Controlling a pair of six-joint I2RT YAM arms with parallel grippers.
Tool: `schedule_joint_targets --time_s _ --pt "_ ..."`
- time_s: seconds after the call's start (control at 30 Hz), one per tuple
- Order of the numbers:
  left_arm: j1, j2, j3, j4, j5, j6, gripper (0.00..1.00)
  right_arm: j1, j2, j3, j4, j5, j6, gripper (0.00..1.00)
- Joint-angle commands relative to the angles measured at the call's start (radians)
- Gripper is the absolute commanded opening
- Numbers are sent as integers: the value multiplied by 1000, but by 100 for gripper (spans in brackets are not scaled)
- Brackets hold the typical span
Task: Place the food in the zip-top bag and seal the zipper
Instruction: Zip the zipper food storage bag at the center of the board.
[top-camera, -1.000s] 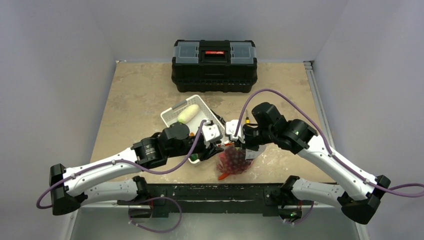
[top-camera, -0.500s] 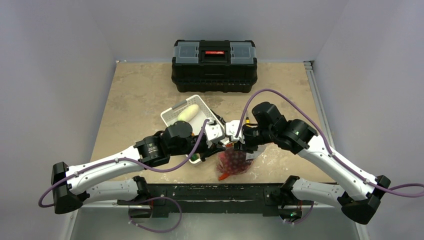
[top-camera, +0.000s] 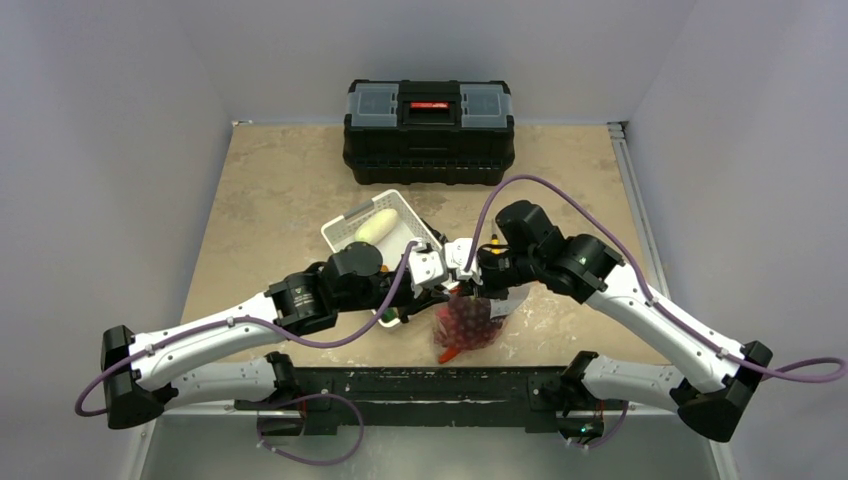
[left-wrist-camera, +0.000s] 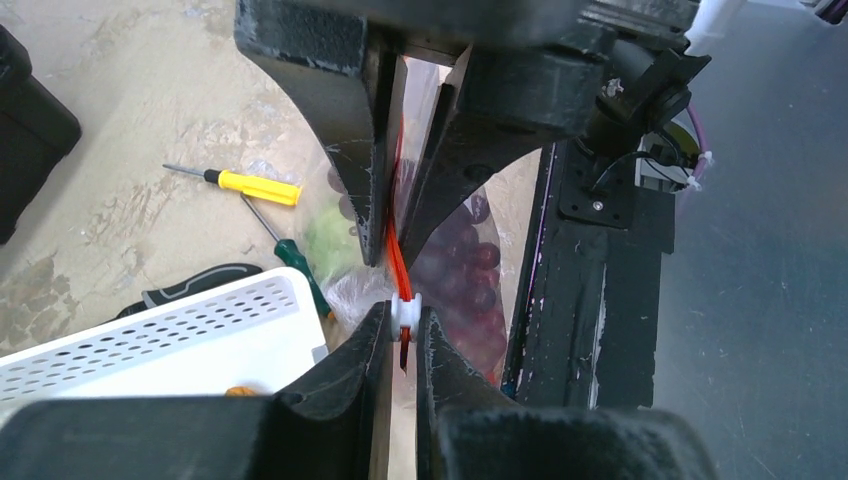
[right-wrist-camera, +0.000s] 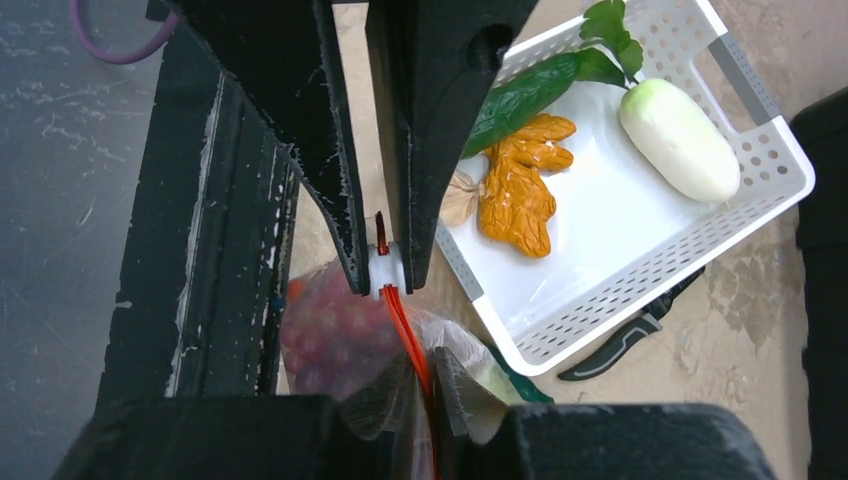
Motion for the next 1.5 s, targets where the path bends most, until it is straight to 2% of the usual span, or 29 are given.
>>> schedule_joint_targets --time_s 0.0,0.03,0.2,0.3,0.5,0.7,0.9,1.03,1.23,1.47 --pt "3 -31 17 59 14 22 0 -2 5 29 45 -17 13 2" --pt "3 -31 21 56 8 11 2 -2 4 26 46 -12 16 0" --pt "2 -10 51 22 7 -41 36 -2 -2 23 57 2 23 0" --pt "3 -6 64 4 1 -46 41 -2 -1 25 53 2 23 0" --pt "3 9 84 -11 -4 -30 21 -2 -8 25 56 5 23 0" --pt "3 34 97 -25 24 -15 17 -2 -7 29 54 9 22 0" --pt "2 35 96 -45 3 34 20 -2 -8 28 54 6 23 0" --pt "-1 43 104 -41 -38 52 8 -1 -6 32 53 -12 20 0" --pt "-71 85 117 -28 -160 156 2 -2 -7 33 57 -74 -18 0" --pt "-73 105 104 35 -128 183 0 -2 -33 -5 120 -87 -5 0"
